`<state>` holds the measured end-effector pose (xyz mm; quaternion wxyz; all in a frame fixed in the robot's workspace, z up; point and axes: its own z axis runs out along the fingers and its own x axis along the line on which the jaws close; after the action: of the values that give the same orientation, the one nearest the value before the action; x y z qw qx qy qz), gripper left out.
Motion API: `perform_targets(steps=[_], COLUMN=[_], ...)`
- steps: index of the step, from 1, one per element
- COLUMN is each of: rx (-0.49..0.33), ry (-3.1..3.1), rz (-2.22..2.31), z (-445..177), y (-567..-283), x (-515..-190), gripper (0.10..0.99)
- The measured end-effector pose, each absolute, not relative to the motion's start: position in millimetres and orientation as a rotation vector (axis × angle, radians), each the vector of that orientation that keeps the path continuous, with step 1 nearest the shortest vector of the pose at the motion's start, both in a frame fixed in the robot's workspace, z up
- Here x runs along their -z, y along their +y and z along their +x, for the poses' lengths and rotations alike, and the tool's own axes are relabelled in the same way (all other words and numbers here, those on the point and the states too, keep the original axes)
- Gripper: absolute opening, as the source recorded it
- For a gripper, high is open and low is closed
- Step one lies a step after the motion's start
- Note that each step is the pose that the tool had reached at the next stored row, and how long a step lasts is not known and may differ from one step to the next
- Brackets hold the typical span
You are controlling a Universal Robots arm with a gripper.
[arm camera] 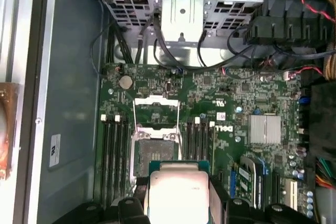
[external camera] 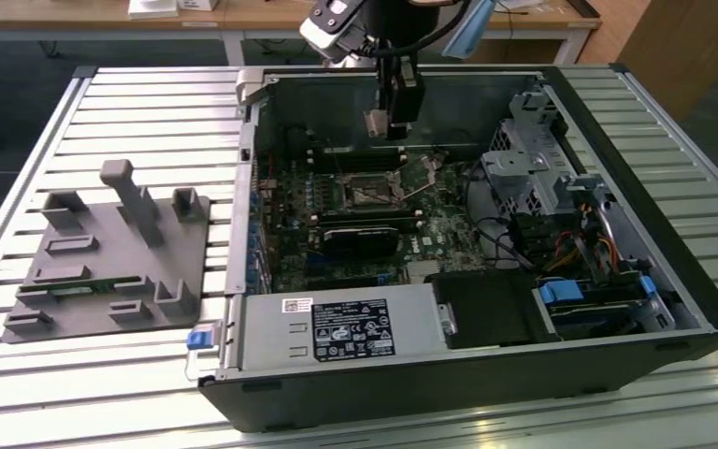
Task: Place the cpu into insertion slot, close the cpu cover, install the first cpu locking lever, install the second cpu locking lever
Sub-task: 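Place the cpu into insertion slot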
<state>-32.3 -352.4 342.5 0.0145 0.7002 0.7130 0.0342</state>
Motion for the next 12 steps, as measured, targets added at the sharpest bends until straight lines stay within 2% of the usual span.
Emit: perform_targets(steps=[12], rx=[-0.106], ry=[2.219], rz=[2.179], z=[-32.2], y=[-352.4], x=[-333.4], gripper=[0.541])
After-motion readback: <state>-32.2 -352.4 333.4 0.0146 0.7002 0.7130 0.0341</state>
